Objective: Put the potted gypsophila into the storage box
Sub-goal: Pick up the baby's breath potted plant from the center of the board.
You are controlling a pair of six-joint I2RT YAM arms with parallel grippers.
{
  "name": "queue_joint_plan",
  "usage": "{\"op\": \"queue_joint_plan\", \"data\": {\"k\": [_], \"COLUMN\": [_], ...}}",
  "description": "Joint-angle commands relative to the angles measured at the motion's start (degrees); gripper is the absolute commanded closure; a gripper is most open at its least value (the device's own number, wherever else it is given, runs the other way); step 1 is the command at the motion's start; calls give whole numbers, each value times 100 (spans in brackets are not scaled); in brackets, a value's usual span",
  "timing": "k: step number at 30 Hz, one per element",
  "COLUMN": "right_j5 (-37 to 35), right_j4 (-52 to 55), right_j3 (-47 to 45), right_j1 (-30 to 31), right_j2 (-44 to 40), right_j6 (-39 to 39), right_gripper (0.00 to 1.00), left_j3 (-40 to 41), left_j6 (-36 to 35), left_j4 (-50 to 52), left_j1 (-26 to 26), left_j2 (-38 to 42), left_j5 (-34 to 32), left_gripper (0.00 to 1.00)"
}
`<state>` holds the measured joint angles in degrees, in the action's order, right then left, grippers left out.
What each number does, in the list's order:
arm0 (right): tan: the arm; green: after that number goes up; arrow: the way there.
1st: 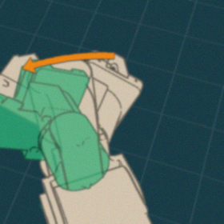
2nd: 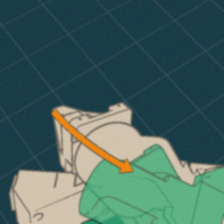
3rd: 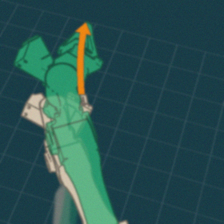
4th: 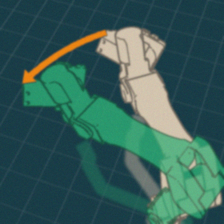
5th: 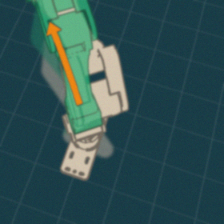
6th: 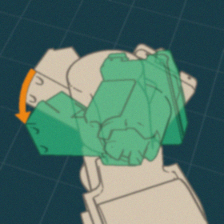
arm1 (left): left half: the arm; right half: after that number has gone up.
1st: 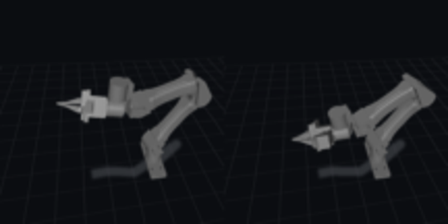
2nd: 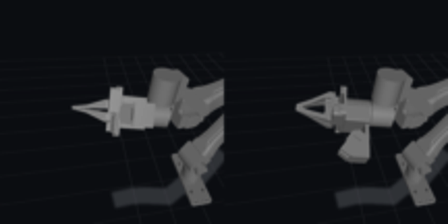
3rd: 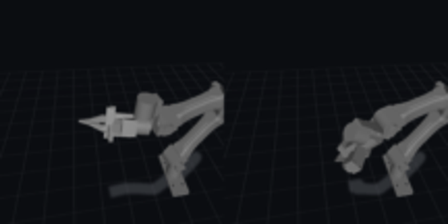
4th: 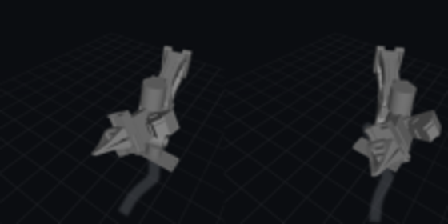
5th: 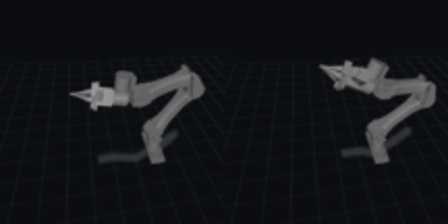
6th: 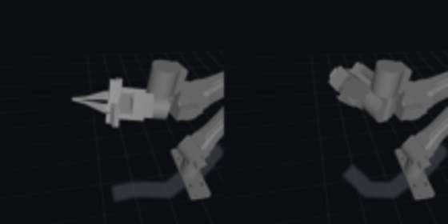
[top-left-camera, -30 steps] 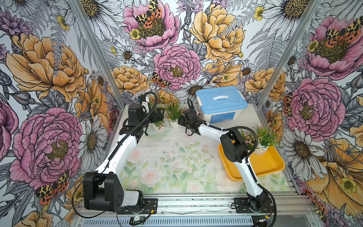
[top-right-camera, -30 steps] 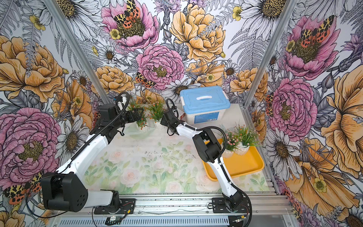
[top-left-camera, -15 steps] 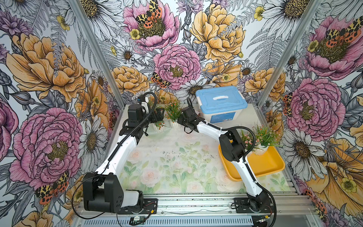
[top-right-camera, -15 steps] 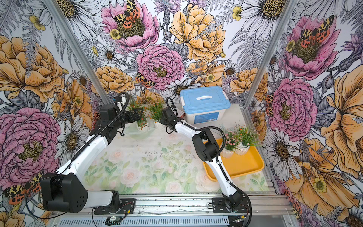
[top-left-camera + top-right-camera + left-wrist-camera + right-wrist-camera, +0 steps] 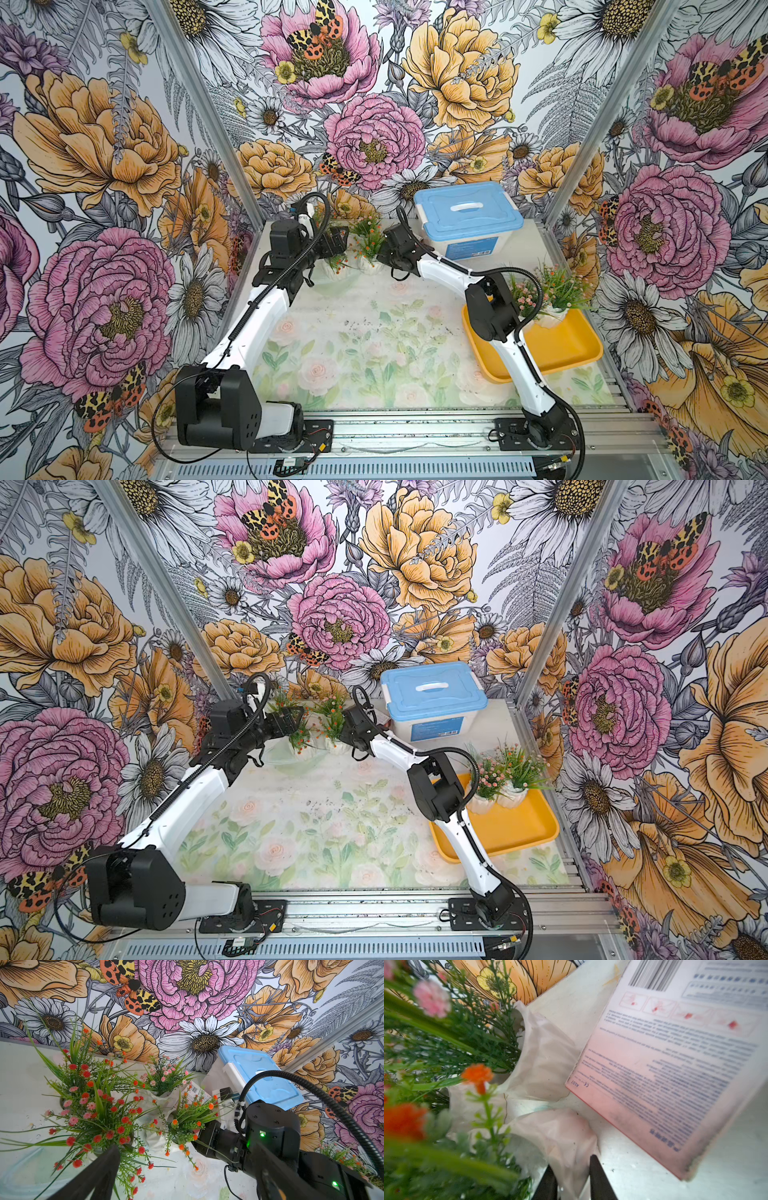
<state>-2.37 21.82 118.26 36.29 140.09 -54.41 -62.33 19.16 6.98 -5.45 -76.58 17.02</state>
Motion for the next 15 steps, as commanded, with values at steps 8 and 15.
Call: {"op": "queue_joint_plan", "data": {"k": [8, 15], "right_j5": [-56, -308], "right_j4": [701, 694], "right_j3": [-222, -228], "right_j1": [9, 9], "right_j2": [-235, -722], "right_j6": [391, 890], "right_gripper": [94, 100], "left_j3": [54, 48], "left_j6": [73, 80], "left_j4": [-156, -103], "left_j1": [-78, -209], "left_j2": [35, 31], "left_j5": [136, 133], "left_gripper": [1, 1]}}
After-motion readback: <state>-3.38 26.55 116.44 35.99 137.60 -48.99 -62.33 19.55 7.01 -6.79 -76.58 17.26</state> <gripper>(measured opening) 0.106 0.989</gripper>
